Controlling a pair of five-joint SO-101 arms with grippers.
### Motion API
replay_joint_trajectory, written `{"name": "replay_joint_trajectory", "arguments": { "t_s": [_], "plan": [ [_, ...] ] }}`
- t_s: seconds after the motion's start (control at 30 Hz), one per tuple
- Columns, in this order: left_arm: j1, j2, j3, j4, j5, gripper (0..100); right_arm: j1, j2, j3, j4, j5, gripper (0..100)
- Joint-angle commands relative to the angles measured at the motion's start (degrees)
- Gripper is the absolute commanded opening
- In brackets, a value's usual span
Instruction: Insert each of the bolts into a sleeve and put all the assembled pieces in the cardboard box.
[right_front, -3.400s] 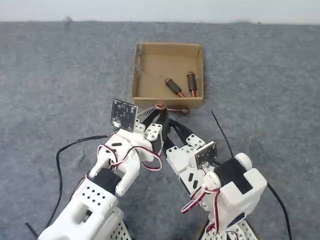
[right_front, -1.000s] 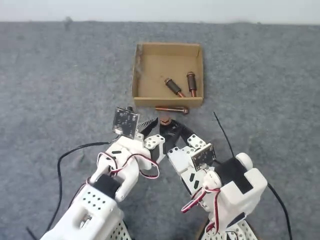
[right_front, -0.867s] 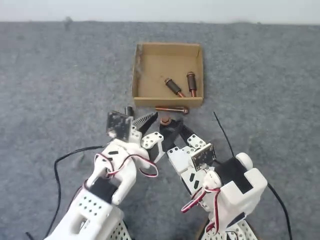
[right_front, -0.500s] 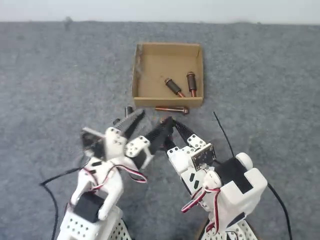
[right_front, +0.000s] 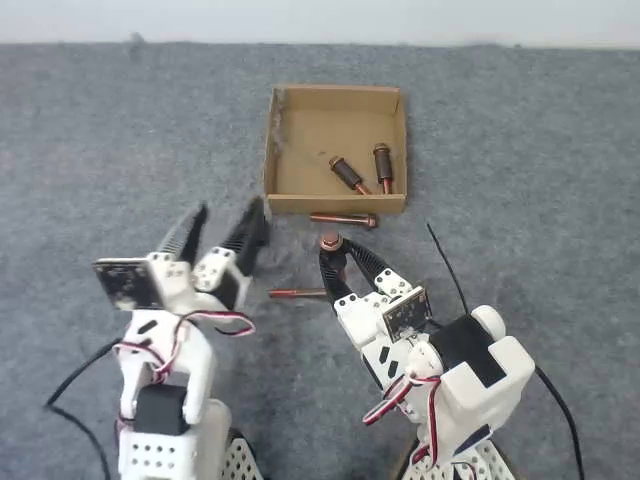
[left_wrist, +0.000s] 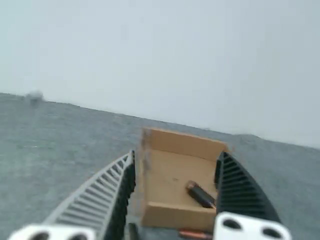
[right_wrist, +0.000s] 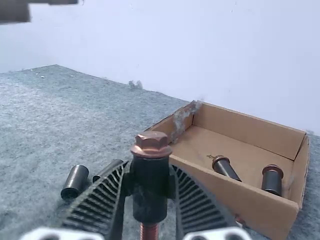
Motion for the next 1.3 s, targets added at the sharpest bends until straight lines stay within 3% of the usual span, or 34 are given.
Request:
{"name": "replay_joint_trajectory", "arguments": {
  "t_s": [0.0, 0.27, 0.47, 0.83, 1.27],
  "plan": [
    [-4.92, -1.32, 0.48, 1.67, 0.7, 25, 1.01, -1.01, -0.35, -1.63, 0.88, 0.6],
    [-11.52, -1.32, 5.58, 3.6, 0.7, 23, 1.01, -1.01, -0.35, -1.63, 0.79, 0.6],
    [-14.33, -1.32, 5.67, 4.48, 0.44, 0, 1.01, -1.01, -0.26, -1.54, 0.79, 0.6],
    [-13.98, -1.32, 5.67, 24.09, 0.35, 2, 2.51, -1.1, -0.18, -1.54, 0.97, 0.6],
    [-14.33, -1.32, 5.67, 25.23, 0.26, 2, 10.77, -3.56, -5.27, -1.1, 0.97, 0.6]
  ]
}}
